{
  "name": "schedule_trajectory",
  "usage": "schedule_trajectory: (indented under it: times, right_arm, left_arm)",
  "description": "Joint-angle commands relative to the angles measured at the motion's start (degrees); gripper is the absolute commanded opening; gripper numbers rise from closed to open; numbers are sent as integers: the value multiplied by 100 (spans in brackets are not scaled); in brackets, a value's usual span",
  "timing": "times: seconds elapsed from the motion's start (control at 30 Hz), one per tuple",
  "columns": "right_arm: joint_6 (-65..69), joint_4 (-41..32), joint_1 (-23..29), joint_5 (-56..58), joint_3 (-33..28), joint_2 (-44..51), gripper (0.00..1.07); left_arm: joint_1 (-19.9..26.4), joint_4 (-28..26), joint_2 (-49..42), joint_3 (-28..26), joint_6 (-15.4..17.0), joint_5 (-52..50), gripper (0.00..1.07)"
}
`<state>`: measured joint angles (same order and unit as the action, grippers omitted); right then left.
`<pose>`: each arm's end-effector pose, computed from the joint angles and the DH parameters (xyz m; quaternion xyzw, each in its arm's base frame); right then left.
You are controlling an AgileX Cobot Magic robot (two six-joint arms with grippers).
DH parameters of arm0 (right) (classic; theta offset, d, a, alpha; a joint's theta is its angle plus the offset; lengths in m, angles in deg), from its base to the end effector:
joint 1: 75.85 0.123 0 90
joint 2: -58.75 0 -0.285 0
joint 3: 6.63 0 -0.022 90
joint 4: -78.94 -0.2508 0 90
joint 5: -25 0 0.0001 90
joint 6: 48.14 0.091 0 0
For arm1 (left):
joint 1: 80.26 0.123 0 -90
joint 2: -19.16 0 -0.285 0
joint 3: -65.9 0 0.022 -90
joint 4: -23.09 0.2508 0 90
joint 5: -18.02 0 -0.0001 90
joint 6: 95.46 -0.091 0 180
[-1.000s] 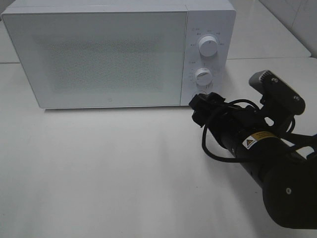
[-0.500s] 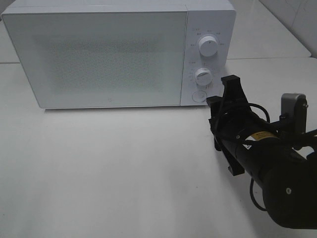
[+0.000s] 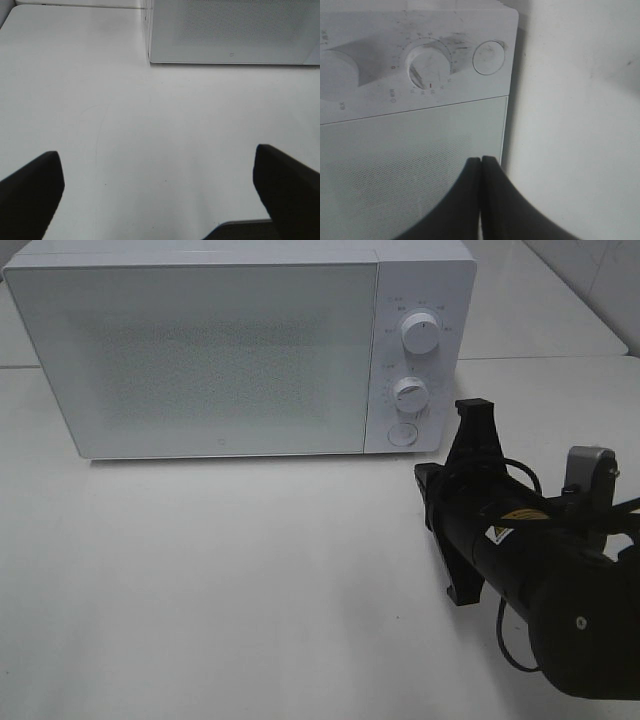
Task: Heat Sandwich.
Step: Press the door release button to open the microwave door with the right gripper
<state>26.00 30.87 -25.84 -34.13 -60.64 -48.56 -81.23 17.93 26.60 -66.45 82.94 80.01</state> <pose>0.2054 0.1545 0.1369 0.5223 0.6151 0.4409 0.3930 -0.0089 -0.0071 0.2802 0.0218 0.8519 -0.0421 0.5216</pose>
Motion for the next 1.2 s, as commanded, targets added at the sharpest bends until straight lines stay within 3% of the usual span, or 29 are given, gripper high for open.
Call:
schedule_trajectory:
  times: [0.03,0.6,1.2]
  right_arm:
    - [6,52,-138,258,103,0,0]
    - [-63,607,-1003,848,705,-229,0]
    - [332,728,-1278,825,1650,-1266,0]
  left_arm:
    - [6,-52,-63,17,-6,-74,97]
    - [6,-52,-63,17,-6,-74,97]
    - [6,-52,-63,17,-11,-74,97]
